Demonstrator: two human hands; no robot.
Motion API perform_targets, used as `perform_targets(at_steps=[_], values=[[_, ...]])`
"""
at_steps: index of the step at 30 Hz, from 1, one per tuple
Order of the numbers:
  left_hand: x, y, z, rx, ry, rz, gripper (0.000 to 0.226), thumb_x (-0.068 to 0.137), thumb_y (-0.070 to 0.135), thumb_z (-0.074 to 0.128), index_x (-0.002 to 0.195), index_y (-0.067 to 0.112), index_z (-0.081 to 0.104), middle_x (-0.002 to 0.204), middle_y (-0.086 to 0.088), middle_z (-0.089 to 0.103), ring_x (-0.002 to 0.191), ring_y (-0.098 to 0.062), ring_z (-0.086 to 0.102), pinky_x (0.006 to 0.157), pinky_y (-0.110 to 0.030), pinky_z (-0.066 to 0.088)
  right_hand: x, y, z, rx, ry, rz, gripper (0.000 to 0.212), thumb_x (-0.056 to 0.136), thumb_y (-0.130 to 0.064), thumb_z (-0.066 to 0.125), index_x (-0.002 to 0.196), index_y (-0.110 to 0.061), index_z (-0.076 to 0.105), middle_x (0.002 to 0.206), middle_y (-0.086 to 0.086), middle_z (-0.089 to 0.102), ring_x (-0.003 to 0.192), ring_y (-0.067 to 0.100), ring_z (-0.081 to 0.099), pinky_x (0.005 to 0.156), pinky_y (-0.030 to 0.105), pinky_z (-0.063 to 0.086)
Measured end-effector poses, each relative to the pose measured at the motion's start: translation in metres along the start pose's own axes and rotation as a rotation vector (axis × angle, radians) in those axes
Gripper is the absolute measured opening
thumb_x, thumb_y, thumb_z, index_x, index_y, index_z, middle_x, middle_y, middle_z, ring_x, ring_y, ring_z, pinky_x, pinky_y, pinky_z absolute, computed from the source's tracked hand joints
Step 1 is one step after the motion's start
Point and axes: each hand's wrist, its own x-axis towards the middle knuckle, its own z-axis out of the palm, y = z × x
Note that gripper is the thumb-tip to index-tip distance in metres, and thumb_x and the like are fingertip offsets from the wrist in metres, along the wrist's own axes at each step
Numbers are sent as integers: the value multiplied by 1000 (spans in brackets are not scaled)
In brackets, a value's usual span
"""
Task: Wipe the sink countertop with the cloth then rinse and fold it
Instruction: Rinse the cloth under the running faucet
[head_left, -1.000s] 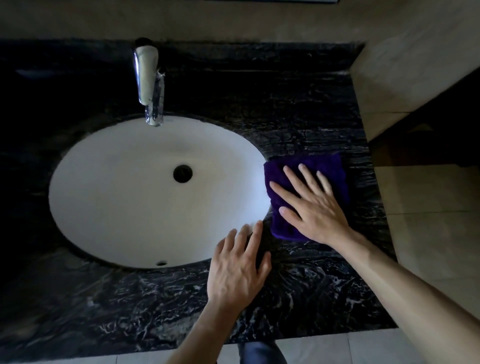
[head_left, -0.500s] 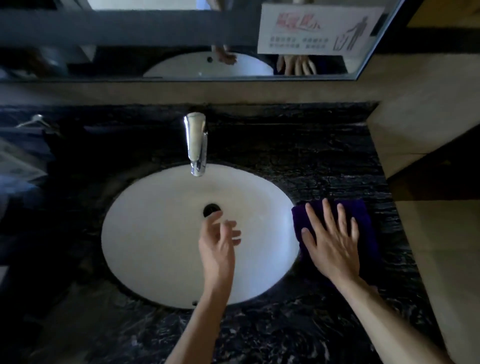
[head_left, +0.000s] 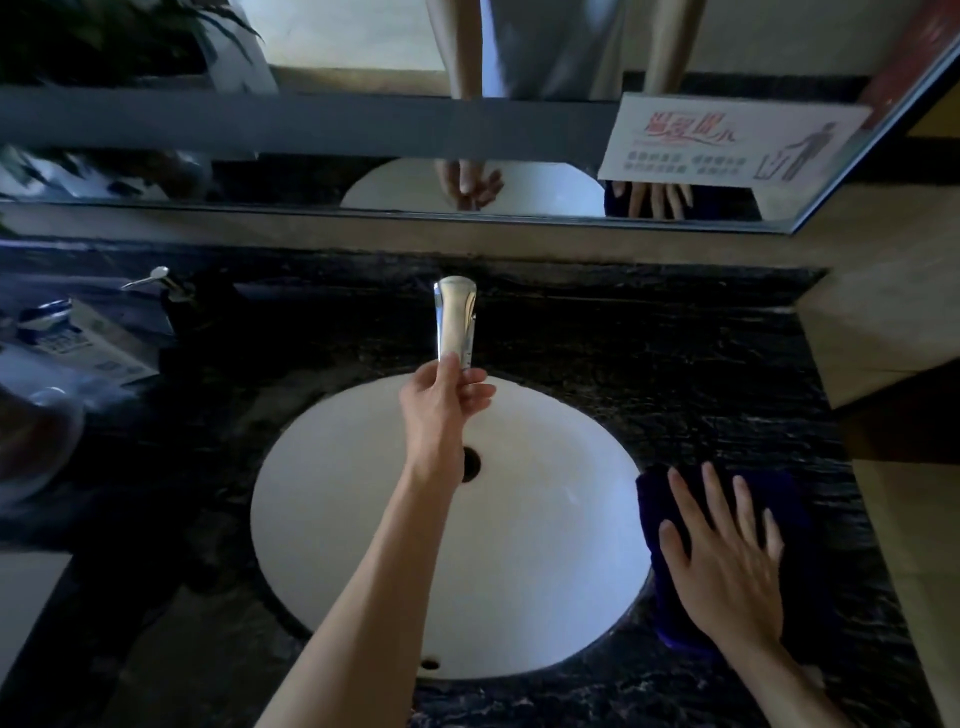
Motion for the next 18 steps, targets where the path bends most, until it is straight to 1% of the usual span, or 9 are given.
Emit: perform_targets(at_steps=[2,4,6,9,11,15,18], values=[[6,3,-1,75,1,-3,27,106,19,50,94,-1,65,66,-8,68,50,-13,62,49,-21,49,0,-1,1,4,2,6,65,98,-56,25,160,-38,19,169,0,21,156,29,18,122,55,20],[10,4,-4,118,-11,-16,29,106,19,50,96,-5,65,63,-6,67,48,-12,60,47,-21,46,0,-1,1,8,3,8,65,98,-56,25,160,-39,19,169,-1,20,157,29,17,122,54,19],[11,7,-6,129,-31,-29,31,106,18,50,100,-9,64,64,-7,66,48,-12,58,46,-20,44,0,-1,1,14,6,10,64,98,-55,25,160,-39,20,169,-1,21,157,28,17,122,54,20],[10,12,-5,121,-35,-43,30,106,14,50,102,-12,64,64,-7,62,46,-10,54,44,-20,41,1,0,-1,20,5,14,63,98,-54,26,159,-39,23,169,-1,22,156,28,17,121,55,20],[9,17,-4,117,-40,-44,27,105,12,50,99,-10,64,64,-8,60,45,-10,52,43,-20,39,1,0,-1,20,5,21,63,98,-54,26,159,-39,23,169,-1,22,156,28,17,121,55,21],[11,29,-4,108,-54,-44,26,103,8,51,83,-3,64,60,-6,61,46,-12,51,43,-22,37,-1,0,0,18,-3,27,62,98,-53,26,159,-40,21,169,-4,19,157,26,16,121,53,20],[11,39,3,77,-52,-61,26,103,6,51,82,-2,62,59,-6,61,43,-11,51,42,-21,36,-1,0,-1,22,-11,37,61,99,-52,24,159,-41,20,169,-4,18,157,25,15,121,53,19]])
